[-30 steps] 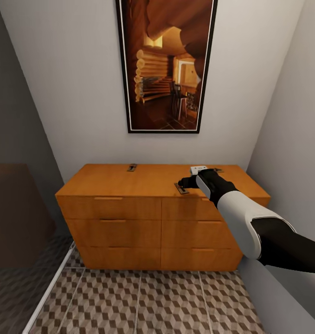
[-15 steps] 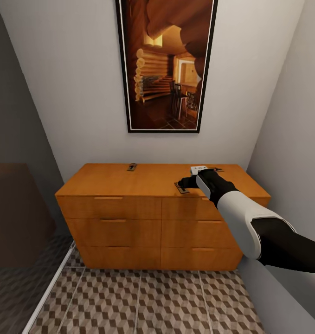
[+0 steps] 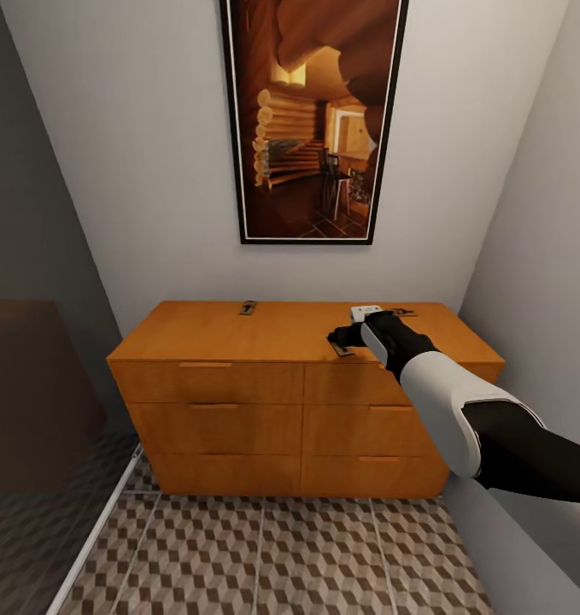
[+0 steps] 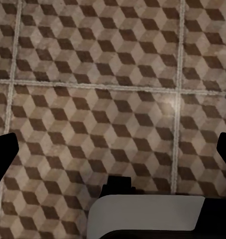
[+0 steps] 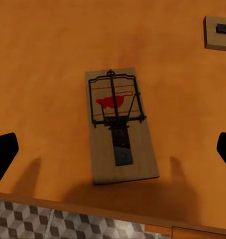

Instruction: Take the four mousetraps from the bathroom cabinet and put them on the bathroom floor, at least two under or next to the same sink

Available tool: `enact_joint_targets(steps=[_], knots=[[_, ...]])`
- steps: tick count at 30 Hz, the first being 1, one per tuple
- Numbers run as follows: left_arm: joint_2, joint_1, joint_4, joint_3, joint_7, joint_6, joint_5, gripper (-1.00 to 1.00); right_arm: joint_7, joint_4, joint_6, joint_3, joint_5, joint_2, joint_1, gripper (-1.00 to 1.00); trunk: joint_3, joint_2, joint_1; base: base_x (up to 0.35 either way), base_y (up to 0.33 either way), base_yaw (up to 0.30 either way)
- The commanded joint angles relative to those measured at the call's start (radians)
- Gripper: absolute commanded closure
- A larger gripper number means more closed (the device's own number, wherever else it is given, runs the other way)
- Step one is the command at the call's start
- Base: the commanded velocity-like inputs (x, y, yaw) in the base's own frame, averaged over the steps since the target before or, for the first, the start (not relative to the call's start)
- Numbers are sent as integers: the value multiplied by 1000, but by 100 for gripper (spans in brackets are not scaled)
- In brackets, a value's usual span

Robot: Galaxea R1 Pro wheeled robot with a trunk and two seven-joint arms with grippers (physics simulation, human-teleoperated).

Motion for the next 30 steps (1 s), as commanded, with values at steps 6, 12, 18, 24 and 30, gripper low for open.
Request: enact_joint_targets(steps=[6,12,18,24,30], knots=[[0,0,0,0,2,-3,1,-100,3,-2,6,3,4,0,0,-100,-1,0,0,0,9,0],[0,0,0,0,2,-3,1,-100,3,-2,6,3,4,0,0,-100,-1,0,0,0,1,0],[0,0,0,0,2,-3,1,-100,3,-2,6,3,4,0,0,-100,-2,0,0,0,0,0],[-1,0,0,0,2,-3,1,-100,4,-2,6,3,4,0,0,-100,-6,0,0,0,0,0],[-1,0,0,0,2,-3,1,-100,4,-2,6,3,4,0,0,-100,-13,0,0,0,0,0]])
